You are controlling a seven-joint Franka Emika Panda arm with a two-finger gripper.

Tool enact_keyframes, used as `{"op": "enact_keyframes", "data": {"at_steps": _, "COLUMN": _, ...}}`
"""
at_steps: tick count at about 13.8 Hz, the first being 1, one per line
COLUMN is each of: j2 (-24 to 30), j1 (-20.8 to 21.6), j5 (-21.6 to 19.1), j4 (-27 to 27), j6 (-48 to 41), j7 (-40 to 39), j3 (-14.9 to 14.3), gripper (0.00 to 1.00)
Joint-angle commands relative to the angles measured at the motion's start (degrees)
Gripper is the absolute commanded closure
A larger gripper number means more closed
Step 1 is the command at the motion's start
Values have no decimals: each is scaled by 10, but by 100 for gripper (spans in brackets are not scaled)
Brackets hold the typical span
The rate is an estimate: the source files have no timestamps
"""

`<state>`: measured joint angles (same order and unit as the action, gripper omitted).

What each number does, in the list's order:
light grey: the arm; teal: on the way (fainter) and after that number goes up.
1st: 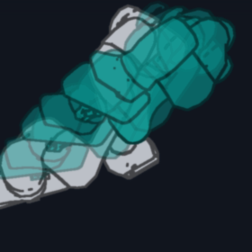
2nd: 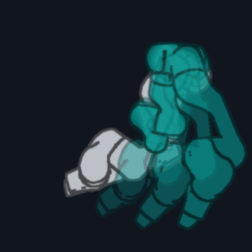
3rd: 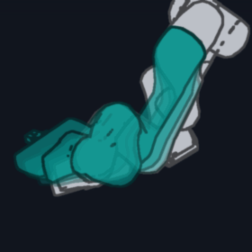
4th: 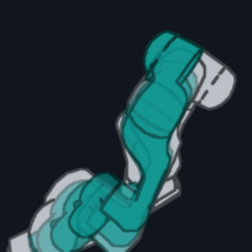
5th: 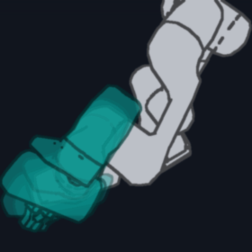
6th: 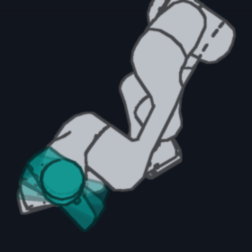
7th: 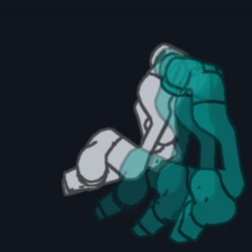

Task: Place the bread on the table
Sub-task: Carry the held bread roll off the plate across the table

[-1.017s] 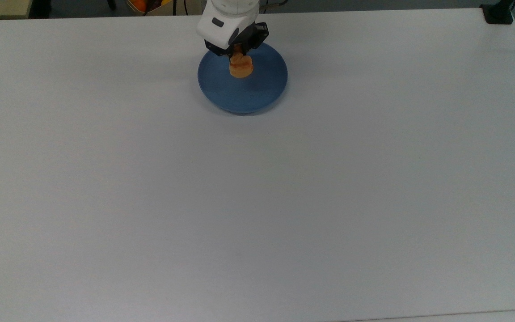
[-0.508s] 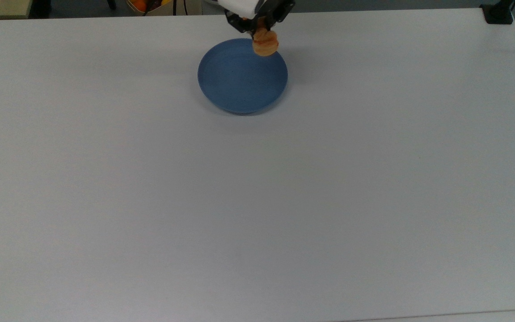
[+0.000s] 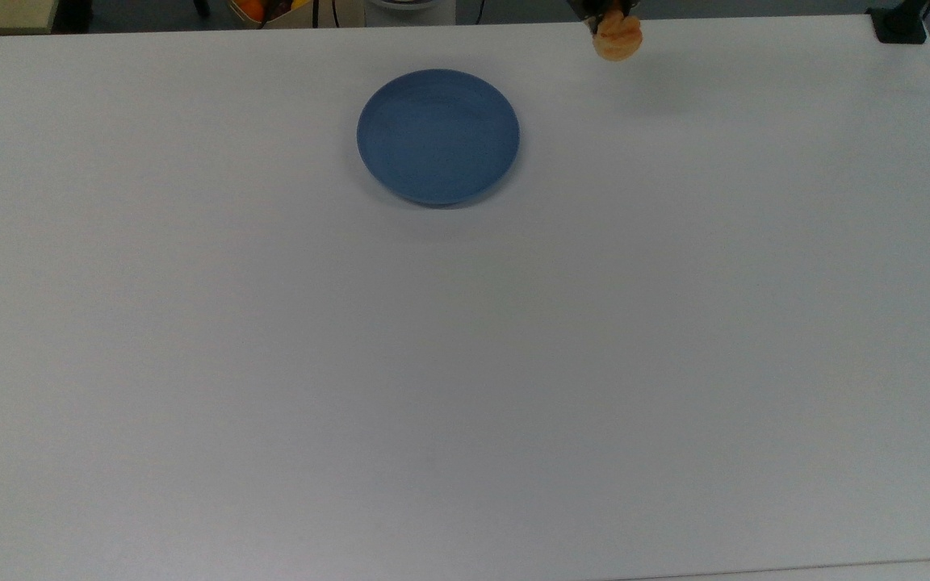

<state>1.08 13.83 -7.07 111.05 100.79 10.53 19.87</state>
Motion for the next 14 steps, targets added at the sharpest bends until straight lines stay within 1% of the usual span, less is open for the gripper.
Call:
{"op": "enact_keyframes", "data": {"at_steps": 1, "j2": -48, "j1": 37, "j5": -10, "j4": 6, "j6": 83, "j7": 75, "j3": -2, "gripper": 70}}
{"op": "enact_keyframes", "data": {"at_steps": 4, "j2": -94, "j1": 66, "j5": 0, "j4": 9, "j6": 151, "j7": 111, "j3": -2, "gripper": 70}}
{"op": "enact_keyframes", "data": {"at_steps": 6, "j2": -114, "j1": 81, "j5": 6, "j4": 10, "j6": 193, "j7": 125, "j3": -2, "gripper": 70}}
{"op": "enact_keyframes", "data": {"at_steps": 10, "j2": -167, "j1": 106, "j5": 11, "j4": 13, "j6": 274, "j7": 130, "j3": -2, "gripper": 70}}
{"op": "enact_keyframes", "data": {"at_steps": 13, "j2": -200, "j1": 121, "j5": 45, "j4": 13, "j6": 317, "j7": 156, "j3": -2, "gripper": 69}}
{"op": "enact_keyframes", "data": {"at_steps": 14, "j2": -213, "j1": 125, "j5": 63, "j4": 12, "j6": 331, "j7": 171, "j3": -2, "gripper": 68}}
